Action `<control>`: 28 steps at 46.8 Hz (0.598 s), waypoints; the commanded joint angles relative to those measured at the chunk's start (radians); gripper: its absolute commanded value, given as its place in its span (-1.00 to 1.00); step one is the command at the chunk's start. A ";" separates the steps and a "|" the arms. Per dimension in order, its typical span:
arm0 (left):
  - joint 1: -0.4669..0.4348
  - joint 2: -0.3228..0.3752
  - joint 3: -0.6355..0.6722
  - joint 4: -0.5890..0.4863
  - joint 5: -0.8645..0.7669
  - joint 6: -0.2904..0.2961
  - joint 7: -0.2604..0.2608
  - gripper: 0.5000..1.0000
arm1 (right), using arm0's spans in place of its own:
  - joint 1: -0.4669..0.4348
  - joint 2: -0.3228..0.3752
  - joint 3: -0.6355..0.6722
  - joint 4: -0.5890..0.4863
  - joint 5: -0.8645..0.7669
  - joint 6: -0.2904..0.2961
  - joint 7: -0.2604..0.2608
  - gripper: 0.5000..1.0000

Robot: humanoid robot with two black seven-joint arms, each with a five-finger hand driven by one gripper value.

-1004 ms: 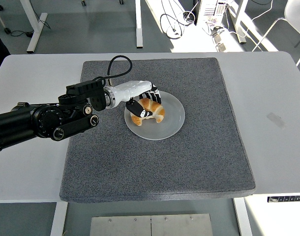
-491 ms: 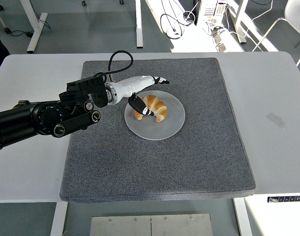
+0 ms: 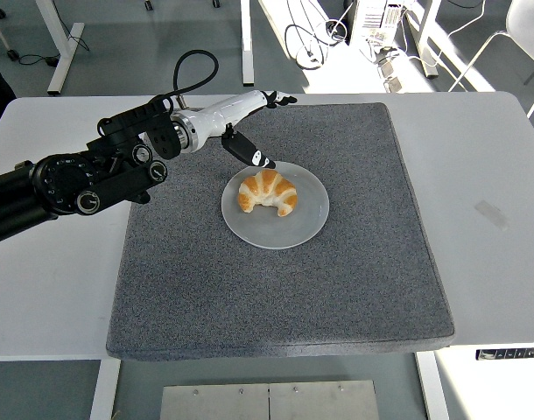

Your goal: Place the bread on the plate

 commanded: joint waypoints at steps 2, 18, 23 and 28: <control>-0.002 0.028 -0.089 0.000 -0.064 -0.002 -0.003 0.77 | 0.000 0.000 0.000 0.000 0.000 0.000 0.000 1.00; 0.012 0.135 -0.167 0.015 -0.322 0.012 -0.124 0.72 | 0.000 0.000 0.000 0.000 0.000 0.000 0.000 1.00; 0.067 0.163 -0.178 0.019 -0.426 0.048 -0.213 0.70 | 0.000 0.000 0.000 0.000 0.000 0.000 0.000 1.00; 0.120 0.173 -0.215 0.041 -0.519 0.076 -0.288 0.69 | 0.000 0.000 0.000 0.000 0.000 0.000 0.000 1.00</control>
